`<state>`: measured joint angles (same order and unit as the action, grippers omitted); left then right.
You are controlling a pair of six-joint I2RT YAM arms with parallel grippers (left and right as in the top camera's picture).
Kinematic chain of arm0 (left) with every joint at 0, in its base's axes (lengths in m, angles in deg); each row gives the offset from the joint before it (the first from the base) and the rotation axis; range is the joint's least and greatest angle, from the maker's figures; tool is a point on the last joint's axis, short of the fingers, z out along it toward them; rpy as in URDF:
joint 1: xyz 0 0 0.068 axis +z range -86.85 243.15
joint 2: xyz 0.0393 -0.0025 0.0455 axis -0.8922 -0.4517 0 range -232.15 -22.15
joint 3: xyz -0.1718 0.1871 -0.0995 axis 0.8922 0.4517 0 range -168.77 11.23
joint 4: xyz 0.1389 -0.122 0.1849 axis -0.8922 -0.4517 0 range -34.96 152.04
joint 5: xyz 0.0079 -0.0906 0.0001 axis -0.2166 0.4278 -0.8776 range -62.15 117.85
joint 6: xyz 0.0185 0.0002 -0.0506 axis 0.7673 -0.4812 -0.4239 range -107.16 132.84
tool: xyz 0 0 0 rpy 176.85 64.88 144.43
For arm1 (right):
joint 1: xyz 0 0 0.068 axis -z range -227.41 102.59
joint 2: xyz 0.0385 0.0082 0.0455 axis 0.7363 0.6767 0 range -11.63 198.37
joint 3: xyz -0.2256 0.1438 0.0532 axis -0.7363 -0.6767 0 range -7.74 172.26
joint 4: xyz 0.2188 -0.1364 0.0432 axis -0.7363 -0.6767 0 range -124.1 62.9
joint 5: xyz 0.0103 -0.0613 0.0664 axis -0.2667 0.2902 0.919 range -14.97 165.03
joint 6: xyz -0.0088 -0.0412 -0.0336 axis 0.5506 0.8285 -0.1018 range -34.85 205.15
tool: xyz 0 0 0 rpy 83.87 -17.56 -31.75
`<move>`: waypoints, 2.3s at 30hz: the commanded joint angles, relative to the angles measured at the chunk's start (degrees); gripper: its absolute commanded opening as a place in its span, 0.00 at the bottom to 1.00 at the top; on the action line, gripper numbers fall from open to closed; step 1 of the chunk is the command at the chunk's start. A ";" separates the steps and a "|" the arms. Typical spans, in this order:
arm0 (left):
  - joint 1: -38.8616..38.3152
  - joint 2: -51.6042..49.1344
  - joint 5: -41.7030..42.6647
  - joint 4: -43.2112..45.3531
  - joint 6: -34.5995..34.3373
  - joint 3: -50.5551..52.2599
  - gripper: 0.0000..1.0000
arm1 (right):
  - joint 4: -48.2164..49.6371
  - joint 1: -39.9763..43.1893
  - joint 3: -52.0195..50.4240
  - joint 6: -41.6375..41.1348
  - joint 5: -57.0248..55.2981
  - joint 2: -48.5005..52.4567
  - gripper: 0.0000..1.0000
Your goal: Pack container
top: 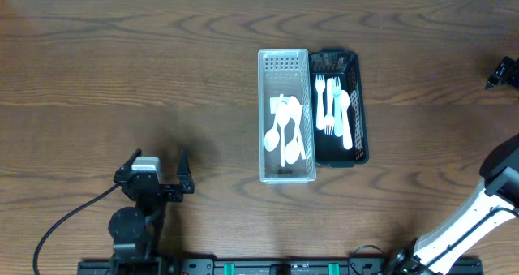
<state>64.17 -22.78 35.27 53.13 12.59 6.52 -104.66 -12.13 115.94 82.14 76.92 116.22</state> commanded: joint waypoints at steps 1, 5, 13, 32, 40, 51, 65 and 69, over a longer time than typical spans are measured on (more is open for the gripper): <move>0.31 0.52 -4.15 0.46 -9.18 2.01 0.98 | -0.02 0.04 -0.11 -0.81 0.02 -1.40 0.99; 0.31 0.52 -5.18 0.87 -8.79 2.56 0.98 | -0.02 0.04 -0.11 -0.79 0.02 -1.40 0.99; 0.31 0.52 -5.55 0.92 0.07 2.58 0.98 | 0.00 0.04 -0.11 -0.81 0.02 -1.40 0.99; 0.31 0.33 -5.01 0.90 2.58 2.56 0.98 | 0.00 0.04 -0.11 -0.81 0.02 -1.40 0.99; 0.31 0.33 -5.03 0.90 2.58 2.56 0.98 | -0.02 0.04 -0.11 -0.81 0.02 -1.40 0.99; 0.31 0.33 -5.03 0.90 2.58 2.56 0.98 | 0.00 0.04 -0.11 -0.81 0.02 -1.40 0.99; 0.31 0.33 -5.03 0.90 2.58 2.56 0.98 | 0.00 0.04 -0.11 -0.79 0.00 -1.40 0.99; 0.31 0.33 -5.01 0.90 2.58 2.56 0.98 | 3.02 -0.11 -0.11 -0.92 0.09 -1.49 0.99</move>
<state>64.19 -22.75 30.64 54.38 14.38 7.27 -103.53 -12.13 115.94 82.14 76.92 116.24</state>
